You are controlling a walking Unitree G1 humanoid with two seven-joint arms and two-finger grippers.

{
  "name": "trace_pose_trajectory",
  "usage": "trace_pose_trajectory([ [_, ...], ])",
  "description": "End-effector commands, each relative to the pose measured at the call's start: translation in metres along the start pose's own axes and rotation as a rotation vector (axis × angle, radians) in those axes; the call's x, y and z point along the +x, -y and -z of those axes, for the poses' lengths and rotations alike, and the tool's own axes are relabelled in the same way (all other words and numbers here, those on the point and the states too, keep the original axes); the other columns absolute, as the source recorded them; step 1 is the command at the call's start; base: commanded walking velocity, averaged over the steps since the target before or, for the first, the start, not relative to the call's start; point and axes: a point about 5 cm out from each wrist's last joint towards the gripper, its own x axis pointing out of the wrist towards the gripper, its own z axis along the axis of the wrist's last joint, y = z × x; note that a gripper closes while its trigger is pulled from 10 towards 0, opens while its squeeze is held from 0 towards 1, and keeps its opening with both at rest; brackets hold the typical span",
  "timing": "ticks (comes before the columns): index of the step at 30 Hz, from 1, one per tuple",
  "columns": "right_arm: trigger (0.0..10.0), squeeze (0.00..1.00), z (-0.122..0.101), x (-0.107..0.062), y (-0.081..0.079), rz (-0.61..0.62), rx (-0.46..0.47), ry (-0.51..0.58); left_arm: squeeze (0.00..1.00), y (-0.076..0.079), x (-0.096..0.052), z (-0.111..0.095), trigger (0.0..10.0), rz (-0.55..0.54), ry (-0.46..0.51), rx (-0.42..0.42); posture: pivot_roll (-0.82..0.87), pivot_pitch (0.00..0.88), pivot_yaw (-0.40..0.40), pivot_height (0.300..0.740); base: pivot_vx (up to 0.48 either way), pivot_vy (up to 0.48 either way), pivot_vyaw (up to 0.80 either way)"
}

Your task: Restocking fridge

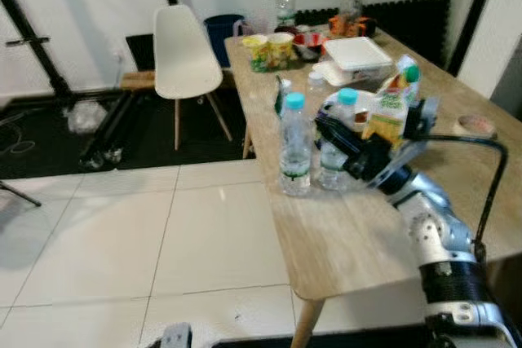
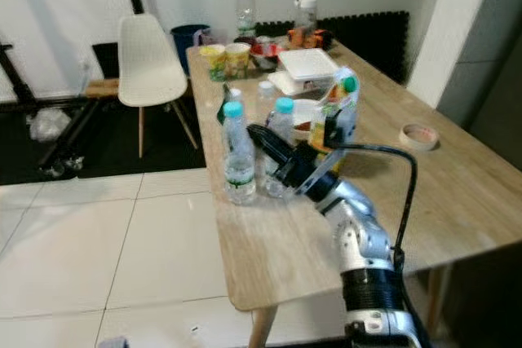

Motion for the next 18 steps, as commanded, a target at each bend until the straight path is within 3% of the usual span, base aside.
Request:
trace_pose_trajectory([
  [1, 10.0, 0.00, -0.007, 0.000, -0.002, -0.025, -0.008, 0.013, 0.00, -0.002, -0.002, 0.008, 10.0, -0.012, -0.019, -0.029, -0.08, 0.000, 0.041, 0.740, 0.000, 0.000, 0.00],
  [8, 10.0, 0.00, -0.021, 0.002, -0.007, -0.061, -0.008, 0.054, 0.00, -0.001, -0.002, 0.008, 10.0, -0.018, -0.020, -0.033, -0.08, 0.000, 0.039, 0.740, 0.000, 0.000, 0.00],
  [9, 10.0, 0.60, -0.030, 0.006, -0.004, -0.028, -0.018, 0.083, 0.00, -0.001, -0.002, 0.008, 10.0, -0.017, -0.019, -0.034, -0.08, 0.000, 0.039, 0.740, 0.000, 0.000, 0.00],
  [10, 10.0, 1.00, -0.040, 0.010, 0.001, 0.012, -0.033, 0.121, 0.00, -0.001, -0.002, 0.008, 10.0, -0.015, -0.018, -0.038, -0.08, 0.000, 0.039, 0.740, 0.000, 0.000, 0.00],
  [13, 10.0, 1.00, -0.055, 0.015, 0.008, 0.066, -0.061, 0.162, 0.00, 0.000, -0.001, 0.008, 10.0, -0.011, -0.017, -0.040, -0.08, 0.000, 0.034, 0.740, 0.000, 0.000, 0.00],
  [18, 10.0, 1.00, -0.062, 0.020, 0.013, 0.121, -0.149, 0.117, 0.00, -0.001, -0.002, 0.009, 10.0, -0.013, -0.017, -0.042, -0.08, 0.000, 0.032, 0.740, 0.000, 0.000, 0.00],
])
